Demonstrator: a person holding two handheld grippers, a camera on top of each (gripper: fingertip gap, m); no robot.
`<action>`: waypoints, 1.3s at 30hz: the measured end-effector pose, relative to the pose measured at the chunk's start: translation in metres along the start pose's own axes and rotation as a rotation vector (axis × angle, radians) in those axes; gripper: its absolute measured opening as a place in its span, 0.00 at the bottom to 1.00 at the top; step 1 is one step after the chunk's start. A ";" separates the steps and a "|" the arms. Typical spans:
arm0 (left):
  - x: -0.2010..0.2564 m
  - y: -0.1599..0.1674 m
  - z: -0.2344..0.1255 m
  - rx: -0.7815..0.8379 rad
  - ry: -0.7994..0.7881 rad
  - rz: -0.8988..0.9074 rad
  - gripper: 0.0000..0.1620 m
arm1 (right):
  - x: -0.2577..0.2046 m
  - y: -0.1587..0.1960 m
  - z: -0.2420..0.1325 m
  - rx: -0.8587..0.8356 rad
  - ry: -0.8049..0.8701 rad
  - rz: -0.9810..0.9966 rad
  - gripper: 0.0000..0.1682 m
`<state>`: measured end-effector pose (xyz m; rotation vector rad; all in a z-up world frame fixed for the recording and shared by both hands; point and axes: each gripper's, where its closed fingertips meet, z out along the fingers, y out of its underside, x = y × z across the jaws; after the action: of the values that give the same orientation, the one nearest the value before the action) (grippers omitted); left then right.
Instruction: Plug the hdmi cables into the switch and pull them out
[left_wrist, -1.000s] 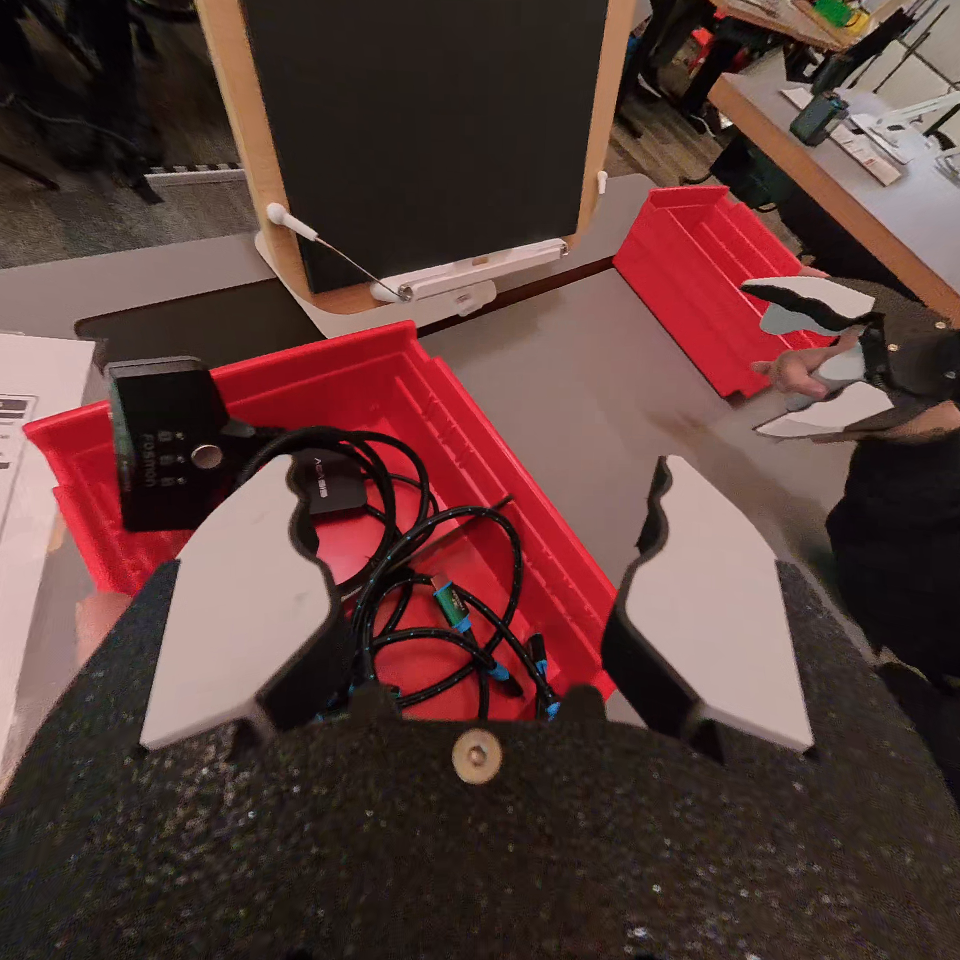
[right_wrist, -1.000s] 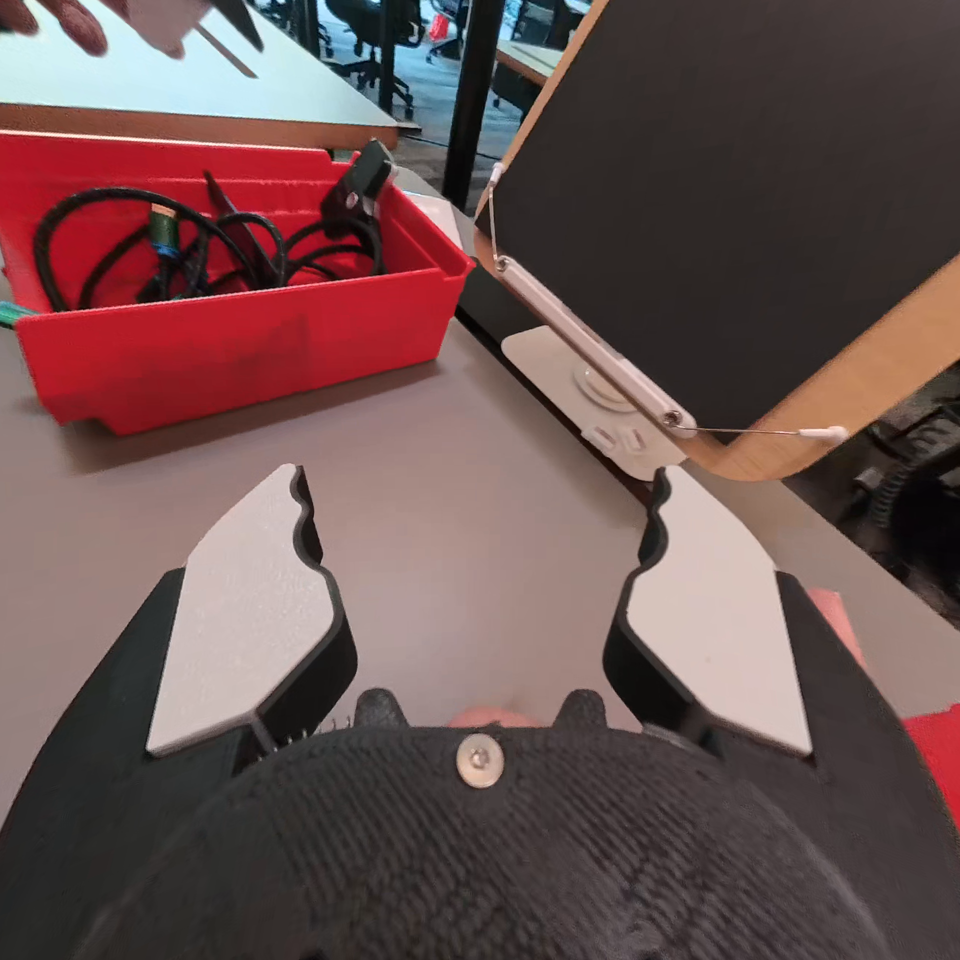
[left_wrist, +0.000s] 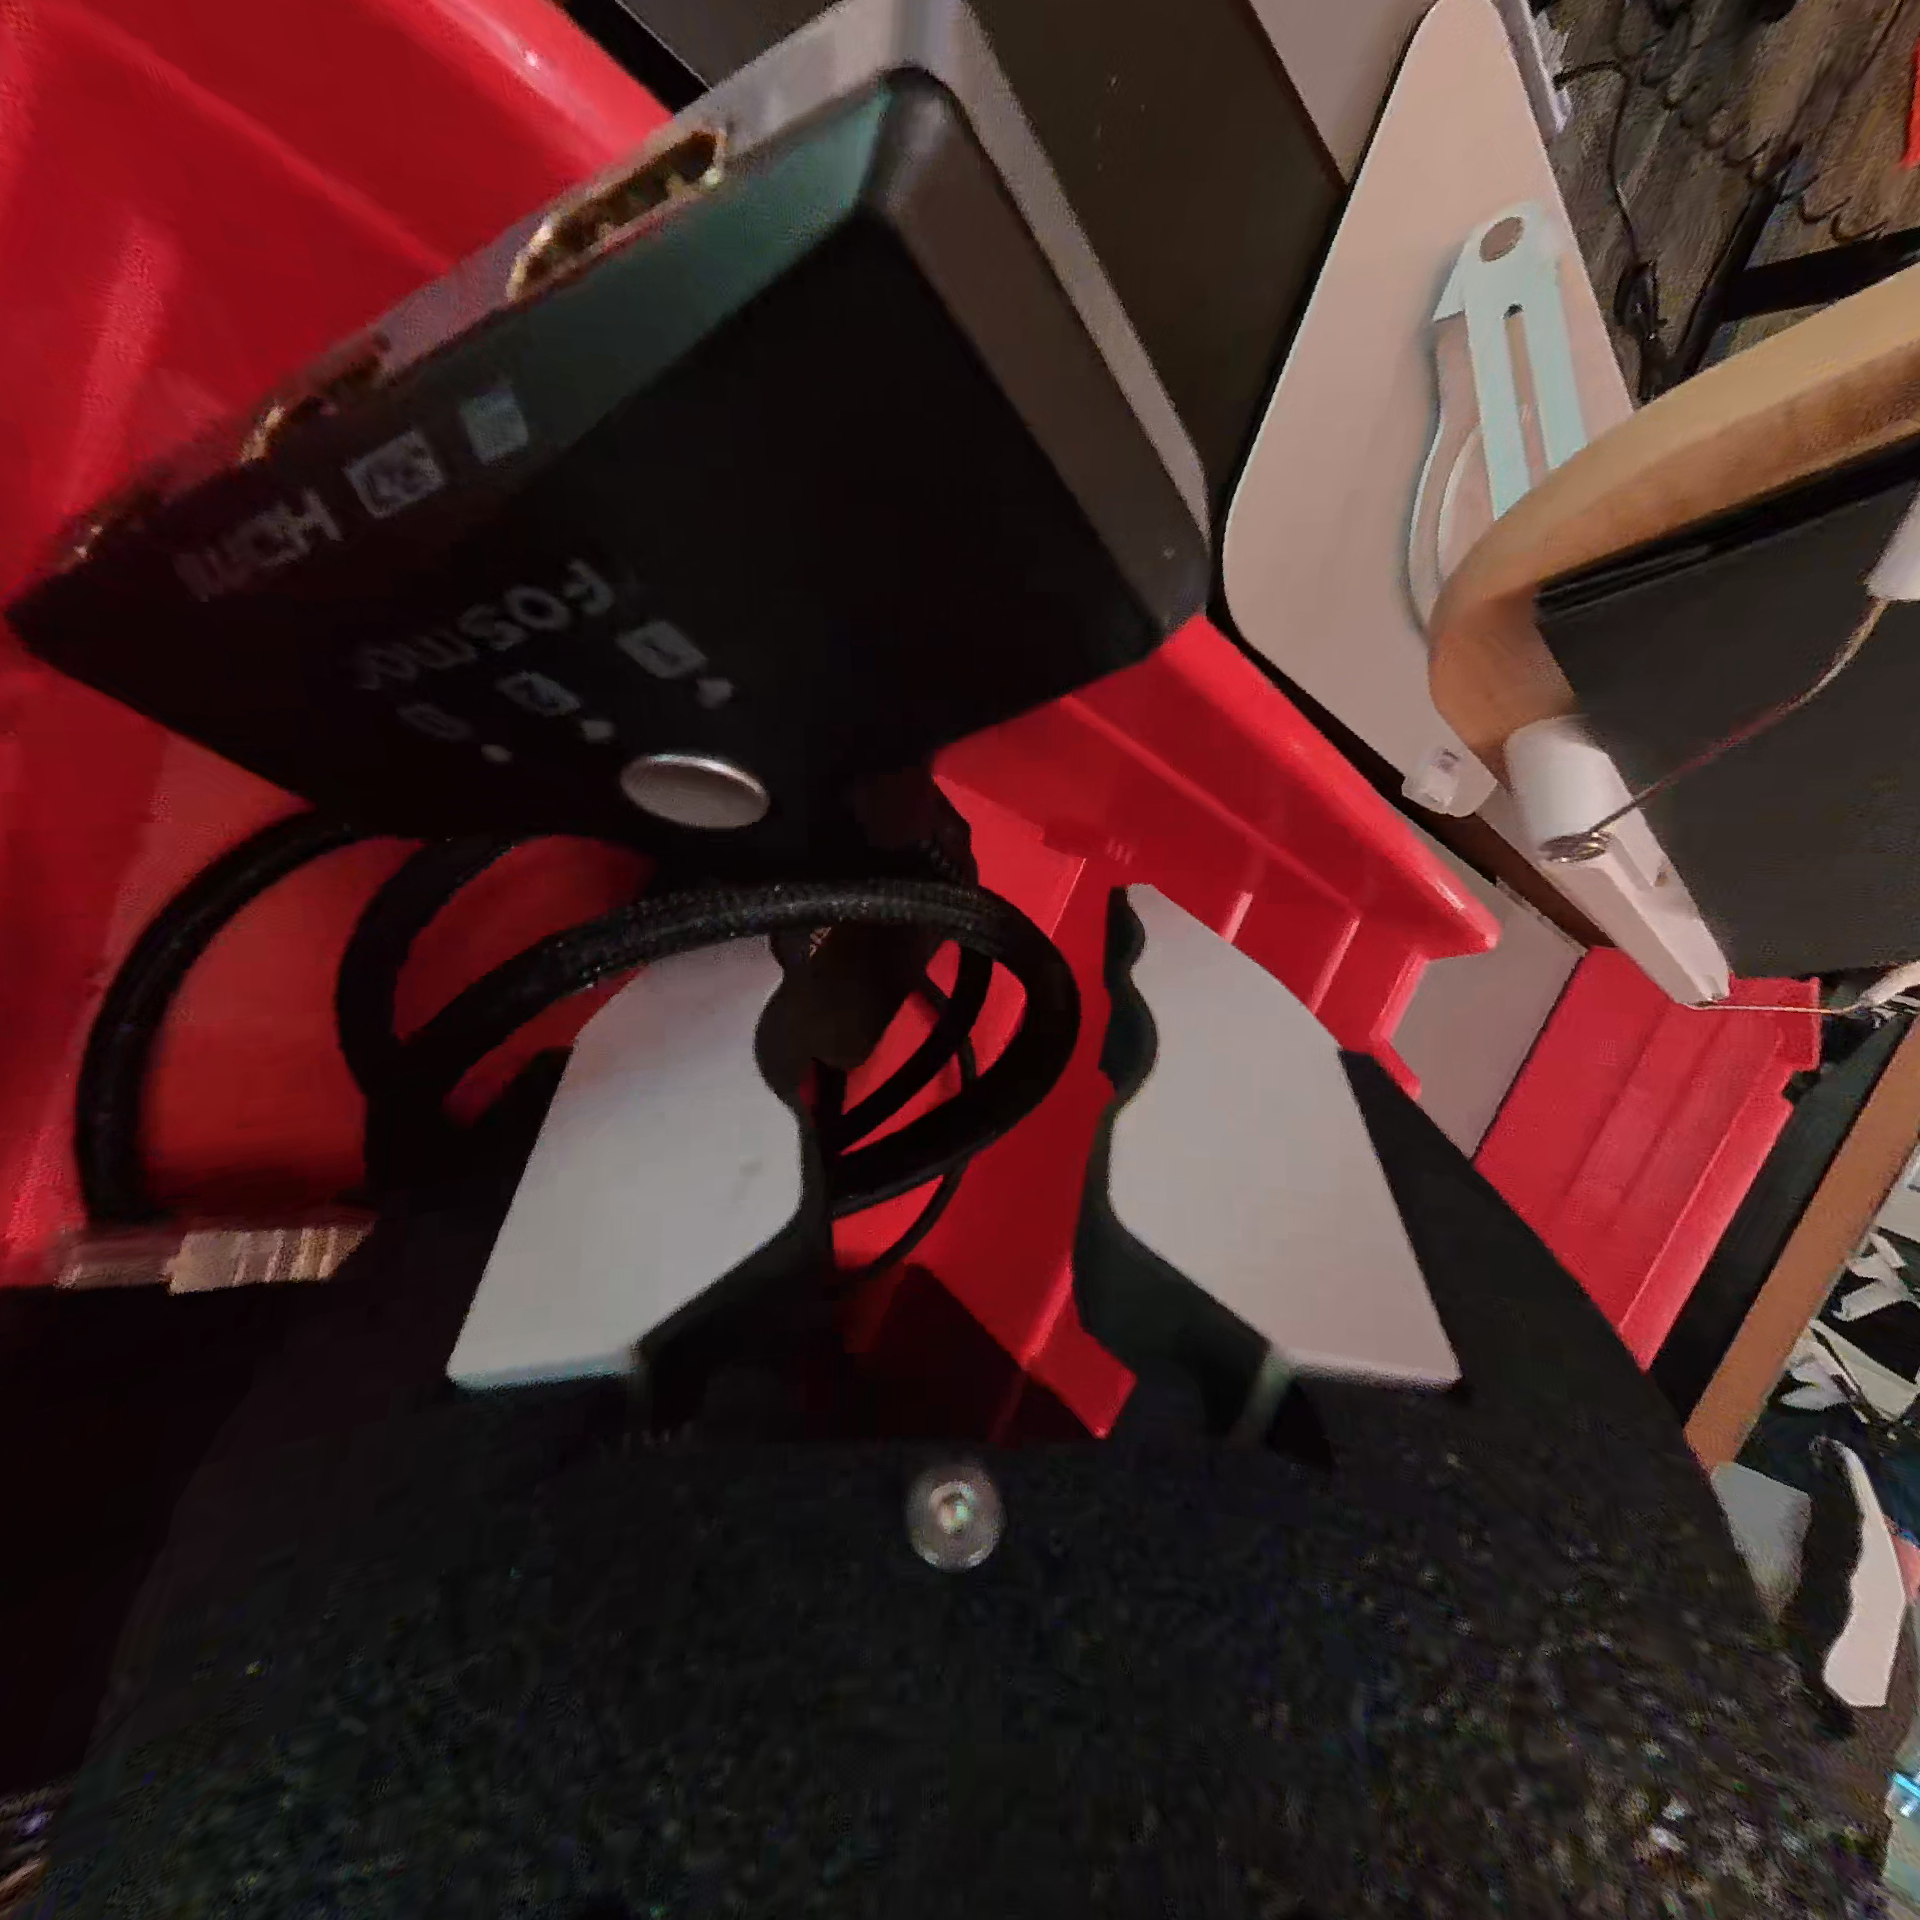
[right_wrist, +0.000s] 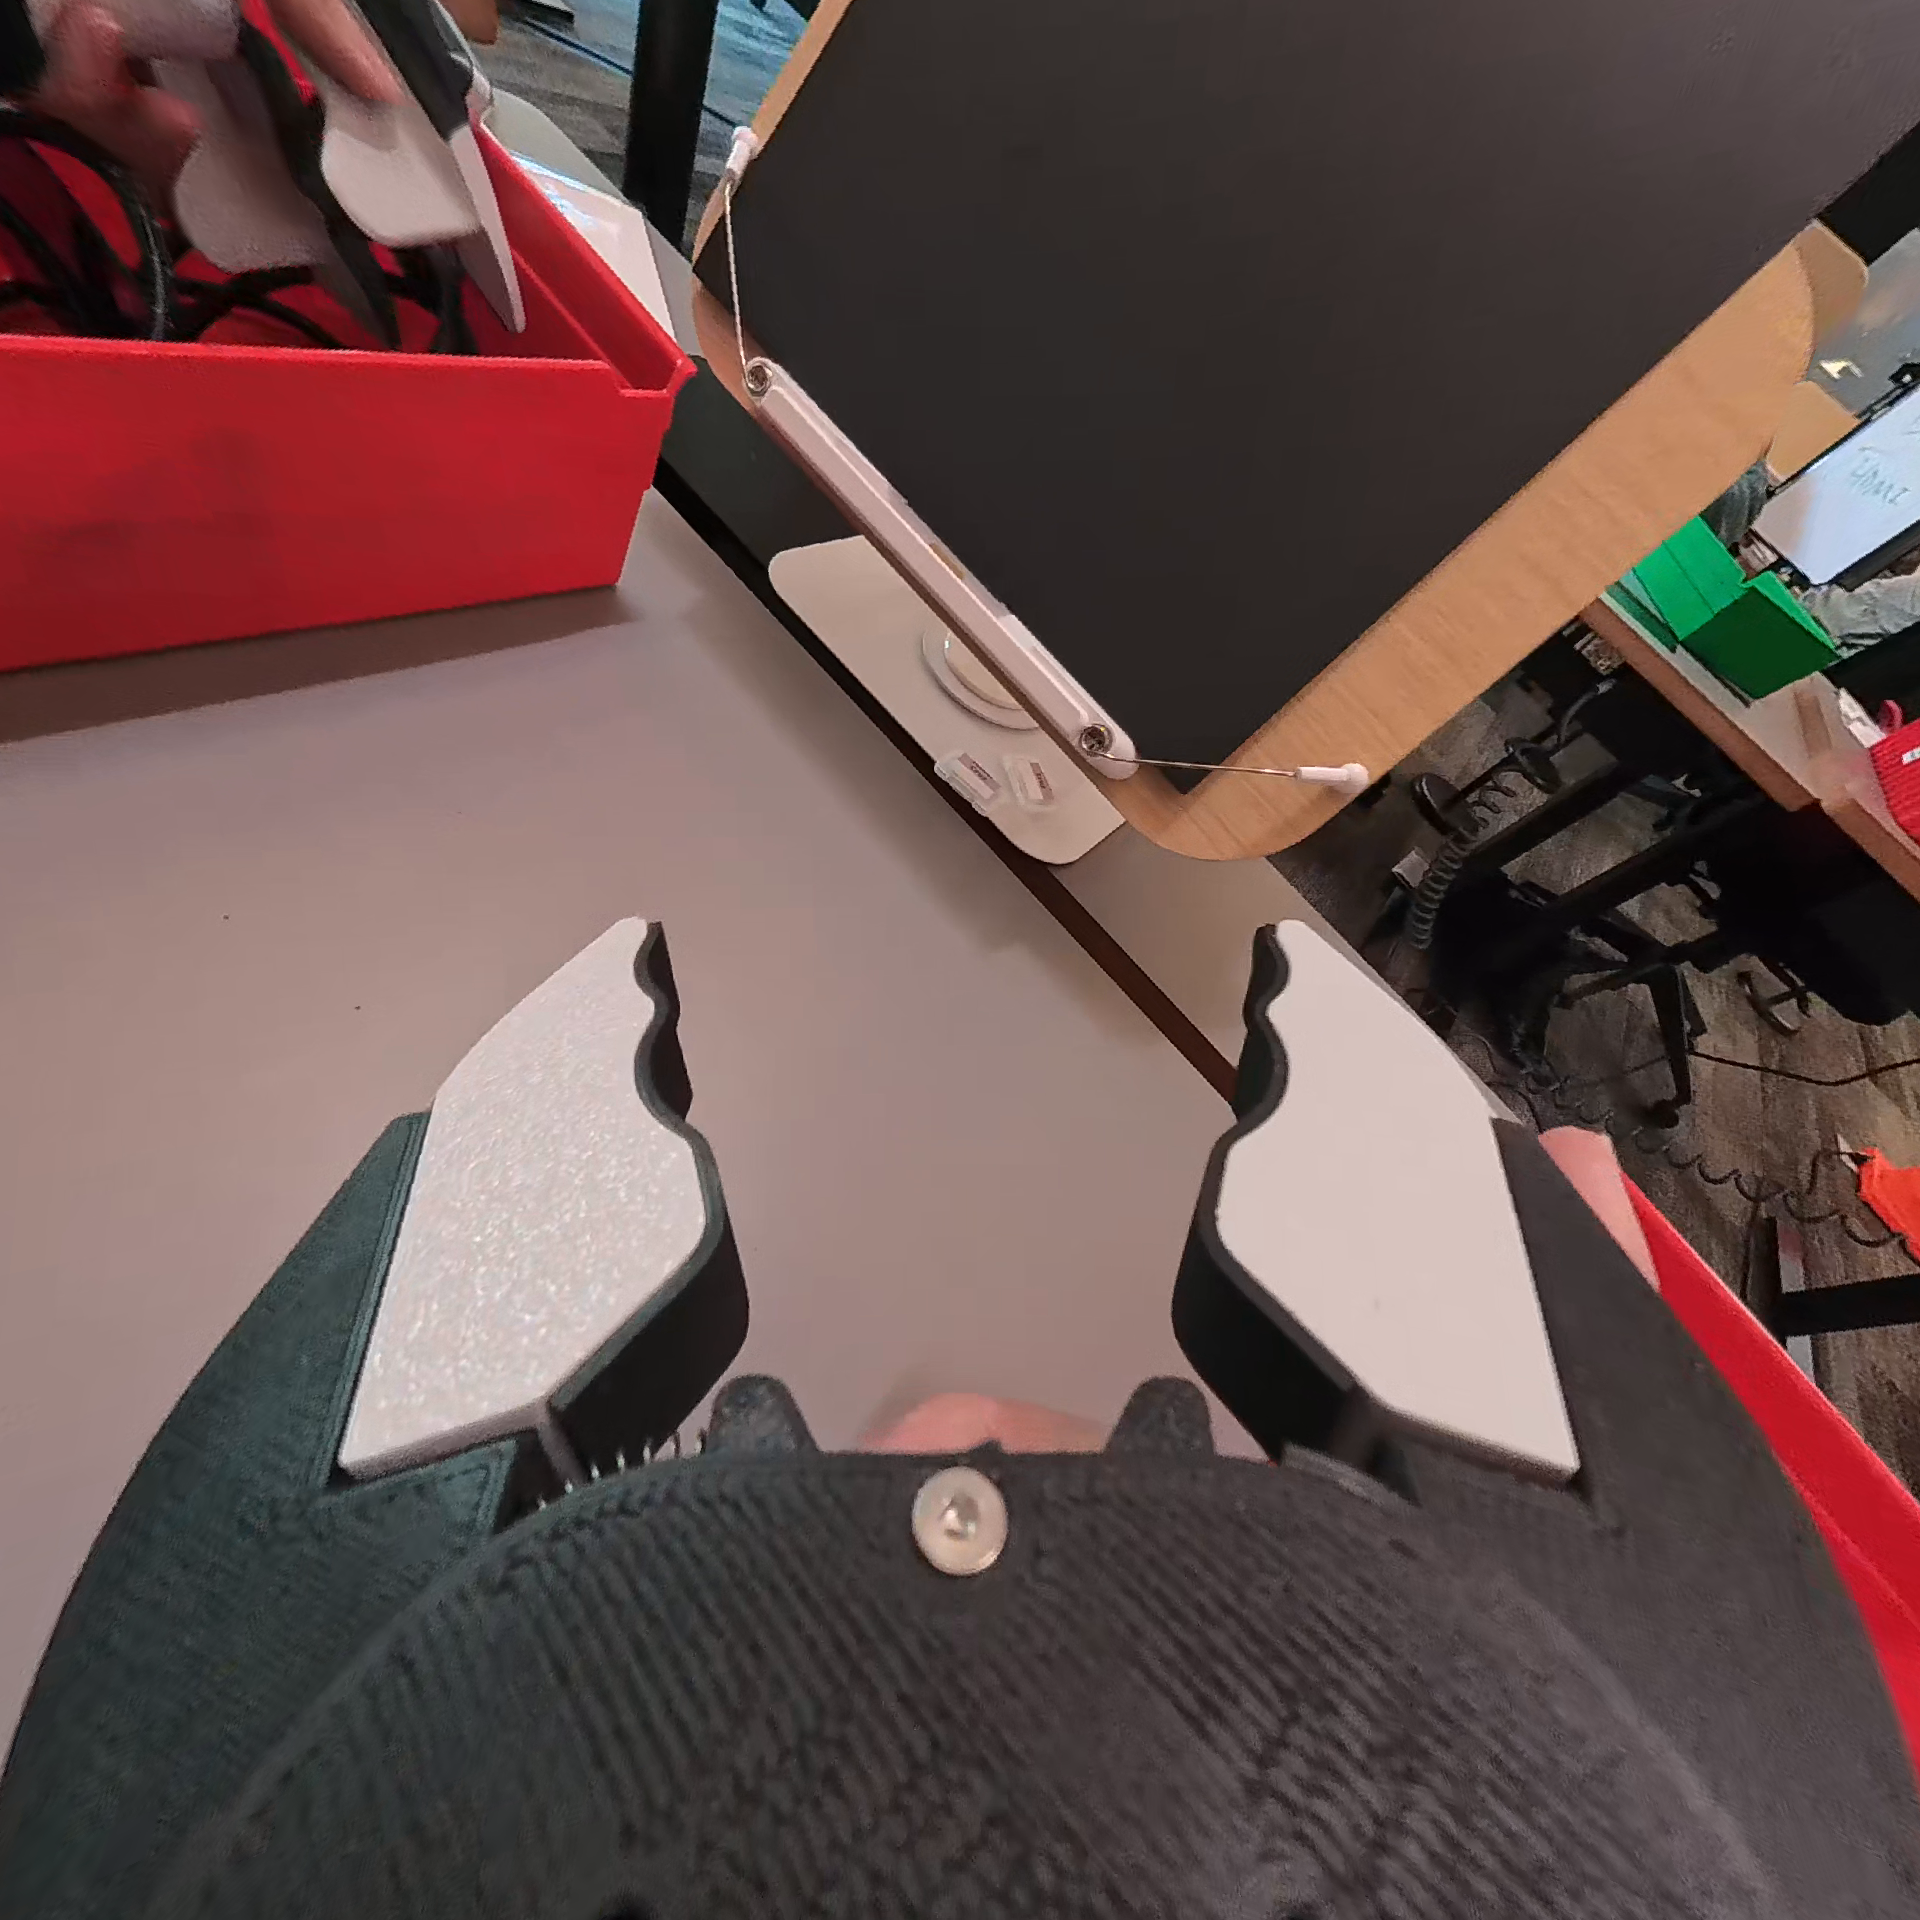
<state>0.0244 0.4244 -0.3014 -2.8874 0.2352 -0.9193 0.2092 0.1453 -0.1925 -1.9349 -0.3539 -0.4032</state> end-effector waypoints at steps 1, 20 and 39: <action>0.001 -0.002 0.001 0.010 0.007 -0.013 0.28 | -0.001 0.000 0.000 -0.002 -0.004 -0.003 0.62; 0.063 0.009 -0.116 0.258 0.604 0.200 0.12 | -0.005 0.003 0.000 -0.023 -0.019 -0.050 0.60; 0.163 0.135 -0.209 0.445 0.602 1.155 0.11 | -0.075 -0.099 -0.035 0.444 -0.296 0.090 0.61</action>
<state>0.0186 0.2528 -0.0587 -1.5292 1.3253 -1.2434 0.0954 0.1459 -0.1309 -1.5642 -0.4998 0.0269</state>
